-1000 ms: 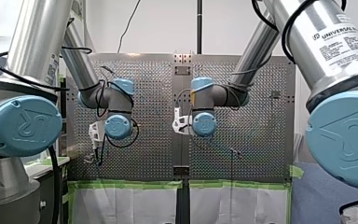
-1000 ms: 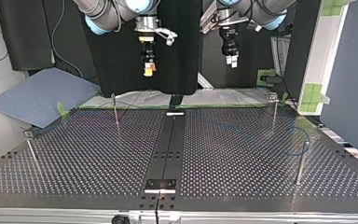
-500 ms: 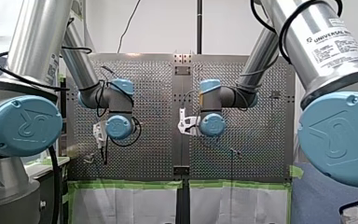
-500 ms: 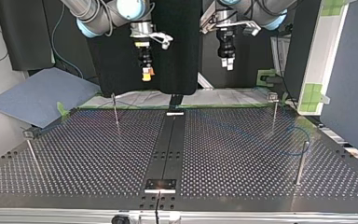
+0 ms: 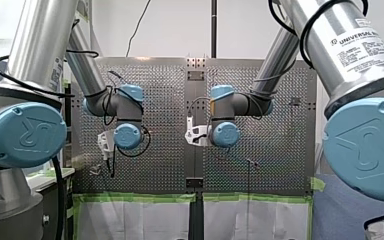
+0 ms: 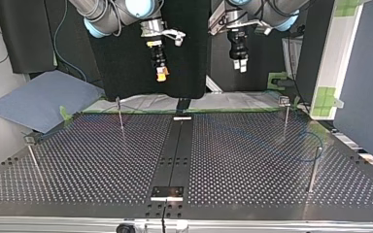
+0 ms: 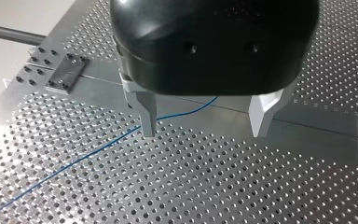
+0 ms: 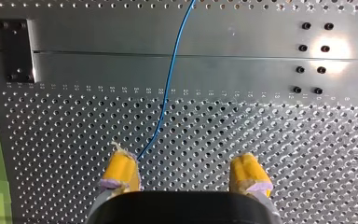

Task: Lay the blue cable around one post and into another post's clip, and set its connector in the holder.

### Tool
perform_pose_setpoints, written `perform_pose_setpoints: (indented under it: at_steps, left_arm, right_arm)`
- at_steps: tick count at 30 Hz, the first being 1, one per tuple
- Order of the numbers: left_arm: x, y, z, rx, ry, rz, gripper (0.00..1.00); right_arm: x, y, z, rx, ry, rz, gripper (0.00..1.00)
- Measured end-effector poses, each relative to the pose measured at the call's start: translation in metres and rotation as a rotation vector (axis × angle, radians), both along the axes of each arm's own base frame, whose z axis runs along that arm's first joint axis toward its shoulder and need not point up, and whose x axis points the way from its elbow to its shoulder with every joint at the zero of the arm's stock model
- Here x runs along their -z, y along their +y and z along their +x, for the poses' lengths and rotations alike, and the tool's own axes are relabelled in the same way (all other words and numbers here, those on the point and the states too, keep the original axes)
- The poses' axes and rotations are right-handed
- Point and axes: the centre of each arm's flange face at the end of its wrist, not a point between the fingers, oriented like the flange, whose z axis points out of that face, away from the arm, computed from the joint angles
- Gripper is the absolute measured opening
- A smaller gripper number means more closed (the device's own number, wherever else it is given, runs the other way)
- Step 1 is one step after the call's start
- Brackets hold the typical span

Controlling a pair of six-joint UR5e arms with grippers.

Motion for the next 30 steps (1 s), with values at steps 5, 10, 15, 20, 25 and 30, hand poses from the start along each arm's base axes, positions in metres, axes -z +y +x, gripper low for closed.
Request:
perform_pose_setpoints:
  at_steps: [5, 10, 15, 20, 25, 30]
  left_arm:
    - [0.0009, 0.0008, -0.0012, -0.001, 0.011, 0.005, 1.00]
    - [0.0012, 0.0007, -0.0020, -0.002, 0.013, 0.005, 1.00]
    - [0.0009, 0.0018, -0.0018, -0.012, 0.011, 0.004, 1.00]
    - [-0.0003, 0.0010, 0.0002, -0.013, 0.006, 0.001, 1.00]
    - [-0.0043, -0.0021, 0.0057, -0.012, -0.005, -0.004, 1.00]
    - [-0.0051, -0.0029, 0.0069, -0.012, -0.007, -0.007, 1.00]
  right_arm:
    - [0.0005, 0.0004, 0.0004, -0.001, 0.000, 0.000, 0.99]
    - [0.0010, 0.0025, 0.0011, -0.004, 0.007, 0.001, 0.99]
    - [-0.0012, 0.0014, 0.0034, -0.006, -0.004, -0.017, 0.99]
    - [-0.0051, 0.0000, 0.0048, -0.005, -0.001, -0.019, 0.99]
    - [-0.0047, 0.0006, 0.0026, 0.007, 0.013, -0.008, 0.99]
    - [-0.0051, 0.0004, 0.0029, 0.009, 0.010, -0.011, 0.99]
